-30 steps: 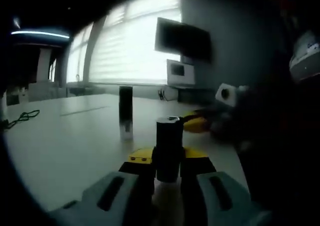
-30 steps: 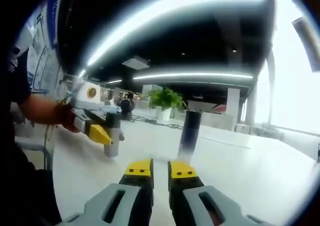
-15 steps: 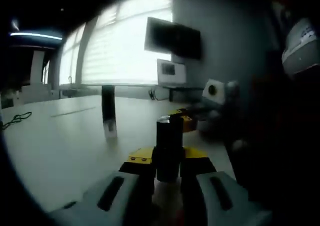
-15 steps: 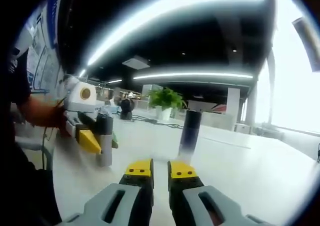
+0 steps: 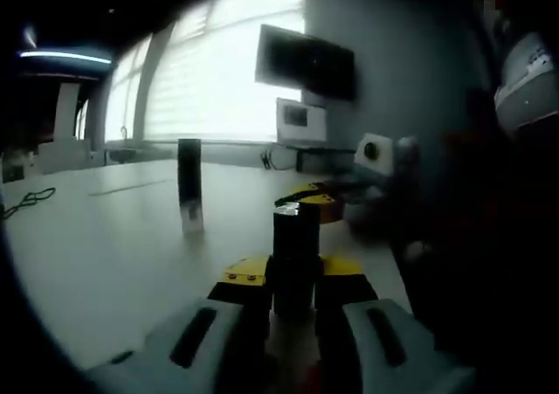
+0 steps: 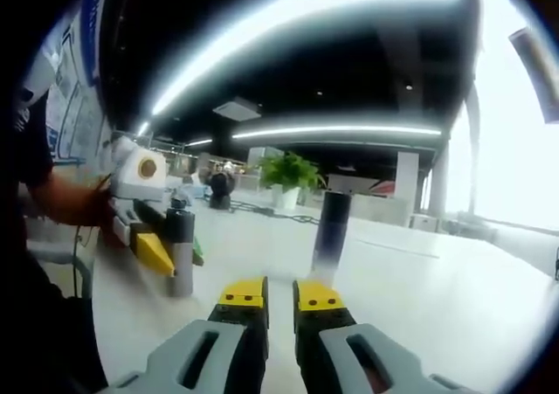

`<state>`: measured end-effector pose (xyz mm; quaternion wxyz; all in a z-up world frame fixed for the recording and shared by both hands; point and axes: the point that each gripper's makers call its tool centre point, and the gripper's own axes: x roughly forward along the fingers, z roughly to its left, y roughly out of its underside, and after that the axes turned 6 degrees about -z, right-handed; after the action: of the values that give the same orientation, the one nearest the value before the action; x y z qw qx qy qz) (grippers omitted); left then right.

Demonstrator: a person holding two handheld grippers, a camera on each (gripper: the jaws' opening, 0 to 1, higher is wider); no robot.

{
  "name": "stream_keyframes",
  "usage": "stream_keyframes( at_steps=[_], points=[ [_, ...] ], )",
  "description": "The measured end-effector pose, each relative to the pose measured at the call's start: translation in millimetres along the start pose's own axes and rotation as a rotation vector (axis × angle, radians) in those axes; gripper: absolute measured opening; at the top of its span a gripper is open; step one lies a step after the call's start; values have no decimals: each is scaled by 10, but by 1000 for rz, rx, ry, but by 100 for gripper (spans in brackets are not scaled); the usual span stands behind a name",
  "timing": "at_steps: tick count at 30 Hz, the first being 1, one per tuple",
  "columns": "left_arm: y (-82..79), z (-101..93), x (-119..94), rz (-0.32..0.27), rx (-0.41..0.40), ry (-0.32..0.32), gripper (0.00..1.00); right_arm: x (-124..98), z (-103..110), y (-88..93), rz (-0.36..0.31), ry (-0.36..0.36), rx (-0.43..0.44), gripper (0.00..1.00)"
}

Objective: Pick up cosmetic bottle twist off cap place on table pick up cap screw tight cap place on table

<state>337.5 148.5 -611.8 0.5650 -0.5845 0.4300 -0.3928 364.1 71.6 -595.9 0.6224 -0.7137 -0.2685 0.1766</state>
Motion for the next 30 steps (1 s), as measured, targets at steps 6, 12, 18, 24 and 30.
stream_keyframes(
  at_steps=[6, 12, 18, 24, 30],
  points=[
    [-29, -9, -23, -11, 9, -9, 10, 0, 10, -5, -1, -6, 11, 5],
    [-37, -16, -26, -13, 19, -17, 10, 10, 25, -140, -44, -17, 61, 5],
    [-36, -12, -24, -14, 9, -17, 10, 36, 218, -405, -97, -23, 132, 5],
    [-32, -16, -19, -13, 11, -15, 10, 54, 474, -492, -86, -36, 175, 6],
    [-30, -14, -16, -13, 2, -15, 10, 117, 654, -453, -56, -39, 214, 7]
  ],
)
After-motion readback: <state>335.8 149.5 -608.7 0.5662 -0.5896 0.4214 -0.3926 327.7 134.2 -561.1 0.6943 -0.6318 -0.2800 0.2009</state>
